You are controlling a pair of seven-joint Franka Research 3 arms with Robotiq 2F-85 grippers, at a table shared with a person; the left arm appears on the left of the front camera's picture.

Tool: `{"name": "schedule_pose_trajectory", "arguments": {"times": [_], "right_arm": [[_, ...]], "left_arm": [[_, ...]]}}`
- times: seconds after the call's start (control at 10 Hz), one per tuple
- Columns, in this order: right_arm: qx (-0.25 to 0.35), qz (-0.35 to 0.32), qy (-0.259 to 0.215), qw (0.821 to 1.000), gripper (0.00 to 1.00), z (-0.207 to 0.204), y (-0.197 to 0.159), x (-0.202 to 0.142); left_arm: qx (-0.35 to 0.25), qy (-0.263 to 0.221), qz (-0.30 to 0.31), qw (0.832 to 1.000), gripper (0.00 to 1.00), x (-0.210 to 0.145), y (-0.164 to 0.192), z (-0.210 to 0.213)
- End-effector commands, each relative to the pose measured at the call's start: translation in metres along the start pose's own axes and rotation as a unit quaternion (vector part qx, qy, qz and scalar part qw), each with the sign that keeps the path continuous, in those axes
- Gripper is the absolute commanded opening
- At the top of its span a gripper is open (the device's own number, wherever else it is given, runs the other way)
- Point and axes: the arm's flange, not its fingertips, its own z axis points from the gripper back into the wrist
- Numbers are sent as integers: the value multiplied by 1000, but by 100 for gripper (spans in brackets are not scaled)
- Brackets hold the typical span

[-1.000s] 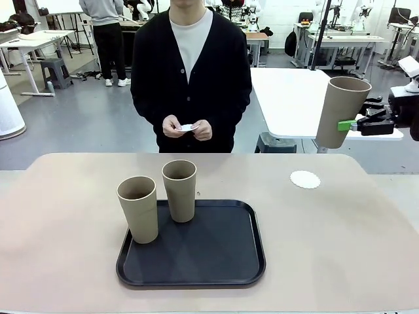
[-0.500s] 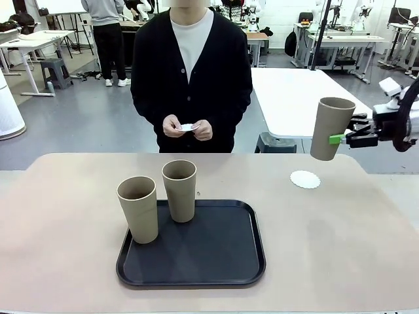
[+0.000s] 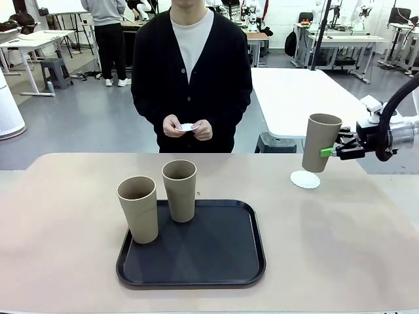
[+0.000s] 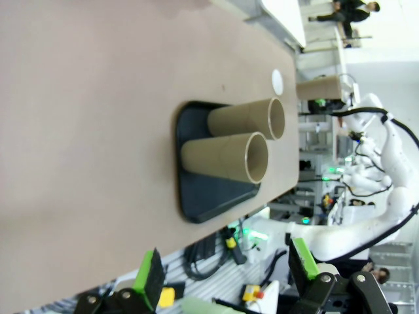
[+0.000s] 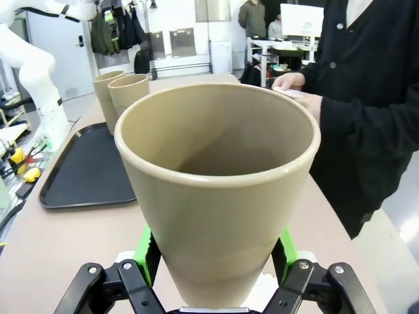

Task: Place coasters on the table and set cups on them.
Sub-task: Pick up one Reusable plastic cup and place it on a coaster set by the human.

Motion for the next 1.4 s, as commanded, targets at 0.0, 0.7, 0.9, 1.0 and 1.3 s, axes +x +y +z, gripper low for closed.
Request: {"name": "schedule_pose_trajectory", "arguments": {"times": [0.0, 0.7, 0.9, 1.0, 1.3], "right_arm": [[27, 12, -1, 1000, 83, 2, -9, -13], [-2, 41, 9, 999, 83, -10, -28, -34], [-29, 26, -3, 999, 83, -10, -34, -33], [-41, 17, -2, 999, 83, -10, -32, -30], [-11, 35, 6, 999, 83, -7, -25, -35]], "left_arm": [[-4, -3, 1, 1000, 100, 0, 0, 0], [-4, -3, 1, 1000, 100, 0, 0, 0], [-4, -3, 1, 1000, 100, 0, 0, 0], [-4, -3, 1, 1000, 100, 0, 0, 0], [-4, -3, 1, 1000, 100, 0, 0, 0]]}}
